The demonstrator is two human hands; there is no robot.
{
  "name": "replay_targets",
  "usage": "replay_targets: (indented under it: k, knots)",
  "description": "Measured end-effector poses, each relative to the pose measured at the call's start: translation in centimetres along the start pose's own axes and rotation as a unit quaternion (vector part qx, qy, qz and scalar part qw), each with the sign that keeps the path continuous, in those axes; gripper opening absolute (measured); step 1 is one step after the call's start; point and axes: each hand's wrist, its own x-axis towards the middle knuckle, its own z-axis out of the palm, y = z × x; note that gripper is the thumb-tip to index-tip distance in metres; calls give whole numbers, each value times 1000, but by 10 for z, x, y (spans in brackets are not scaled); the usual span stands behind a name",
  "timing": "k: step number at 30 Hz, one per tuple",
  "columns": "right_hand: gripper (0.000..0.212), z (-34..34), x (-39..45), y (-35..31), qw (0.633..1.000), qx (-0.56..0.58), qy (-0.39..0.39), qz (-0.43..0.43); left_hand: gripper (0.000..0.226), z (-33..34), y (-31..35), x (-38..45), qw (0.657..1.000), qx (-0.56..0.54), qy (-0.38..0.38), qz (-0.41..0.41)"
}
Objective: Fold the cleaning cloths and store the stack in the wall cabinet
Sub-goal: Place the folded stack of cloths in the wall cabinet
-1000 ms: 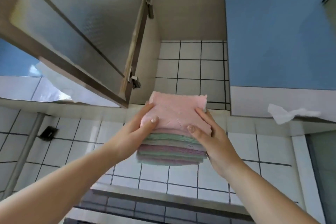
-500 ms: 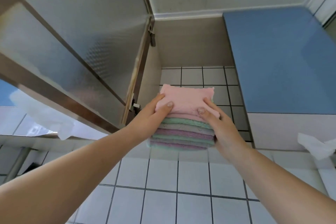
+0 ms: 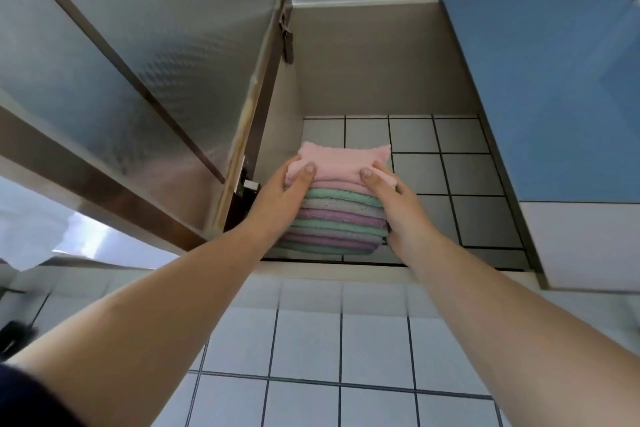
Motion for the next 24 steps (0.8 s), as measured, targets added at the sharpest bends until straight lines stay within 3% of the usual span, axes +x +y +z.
replay_targets:
  k: [4, 8, 13, 15, 16, 20, 24]
  knots:
    - [82, 1, 19, 10, 998, -40, -24, 29, 45, 4, -17, 9, 999, 4, 28, -40]
    - [33, 2, 28, 17, 994, -42, -51, 88, 46, 7, -27, 16, 995, 41, 52, -79]
    - [58, 9, 30, 29, 980, -92, -48, 169, 64, 7, -40, 26, 974, 80, 40, -210]
    - [77, 10, 32, 32, 974, -121, -35, 191, 69, 6, -49, 31, 968, 86, 28, -234]
    - [77, 10, 32, 34, 970, -140, -34, 196, 69, 5, -51, 32, 966, 90, 19, -241]
    - [51, 6, 26, 29, 952, -252, -27, 170, 62, 4, -50, 28, 958, 135, -3, -254]
    - [32, -3, 16, 15, 911, -396, -48, 109, 48, -1, -45, 25, 955, 190, -39, -225]
